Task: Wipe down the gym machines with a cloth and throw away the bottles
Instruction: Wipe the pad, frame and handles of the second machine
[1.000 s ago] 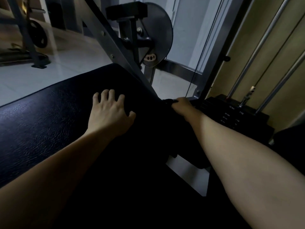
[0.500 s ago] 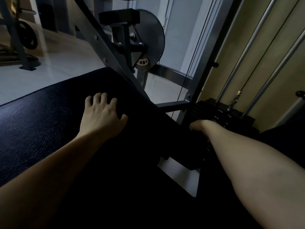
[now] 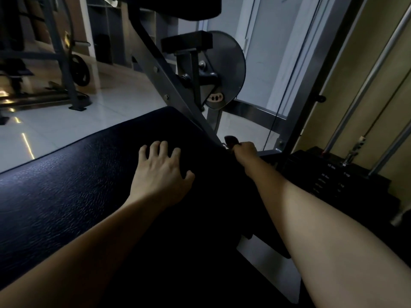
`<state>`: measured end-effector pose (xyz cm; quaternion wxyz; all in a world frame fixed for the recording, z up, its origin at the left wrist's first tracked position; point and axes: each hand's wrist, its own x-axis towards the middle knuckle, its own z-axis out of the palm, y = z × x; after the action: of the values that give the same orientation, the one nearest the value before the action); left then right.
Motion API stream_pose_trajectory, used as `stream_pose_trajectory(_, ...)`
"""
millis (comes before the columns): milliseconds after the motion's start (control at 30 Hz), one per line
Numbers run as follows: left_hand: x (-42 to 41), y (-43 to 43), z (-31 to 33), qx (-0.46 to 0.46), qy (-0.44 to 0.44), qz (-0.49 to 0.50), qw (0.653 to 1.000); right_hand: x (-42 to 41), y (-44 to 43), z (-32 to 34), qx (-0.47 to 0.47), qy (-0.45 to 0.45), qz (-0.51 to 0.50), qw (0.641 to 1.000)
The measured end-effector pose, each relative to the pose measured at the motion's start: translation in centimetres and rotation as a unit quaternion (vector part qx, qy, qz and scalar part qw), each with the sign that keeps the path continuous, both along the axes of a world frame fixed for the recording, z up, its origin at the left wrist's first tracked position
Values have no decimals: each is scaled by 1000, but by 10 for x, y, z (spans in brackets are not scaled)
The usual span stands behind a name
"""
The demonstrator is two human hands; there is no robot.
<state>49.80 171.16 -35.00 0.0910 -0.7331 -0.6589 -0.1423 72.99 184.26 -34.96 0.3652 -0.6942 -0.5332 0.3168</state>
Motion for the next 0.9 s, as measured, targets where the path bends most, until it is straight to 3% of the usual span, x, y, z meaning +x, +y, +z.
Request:
stream_pose_trajectory(67,0,-2,2,-5,-1,2,1000,13,-6,-6,-11,6,20,1000)
stream_pose_trajectory(233,0,-4,4,-14,-14,-3,1000,67,-21,-16,-159,-139,-3,977)
stream_pose_trajectory(333,1,-5,5,-15,-21,-4,1000,51,-16,1,-195,-187,-2,963)
stream_pose_trajectory(433,2,-4,2,-3,-17,-4,1000,7,20,19,-137,-181,11,974)
stream_pose_trajectory(567,1,-3,2,4,-12,-3,1000,-67,62,36,39,-20,-20,999)
stream_pose_trajectory(667,0,0,1,3,-11,-4,1000,-101,70,45,78,36,29,996)
stream_pose_trajectory(733,-1,0,1,0,-7,-6,1000,-88,59,45,56,-20,93,994)
stream_pose_trajectory(800,-1,-2,0,-6,-10,-2,1000,-55,39,38,14,-156,140,978)
stream_pose_trajectory(900,1,-5,2,-4,-23,-3,1000,7,13,29,-126,-287,170,934)
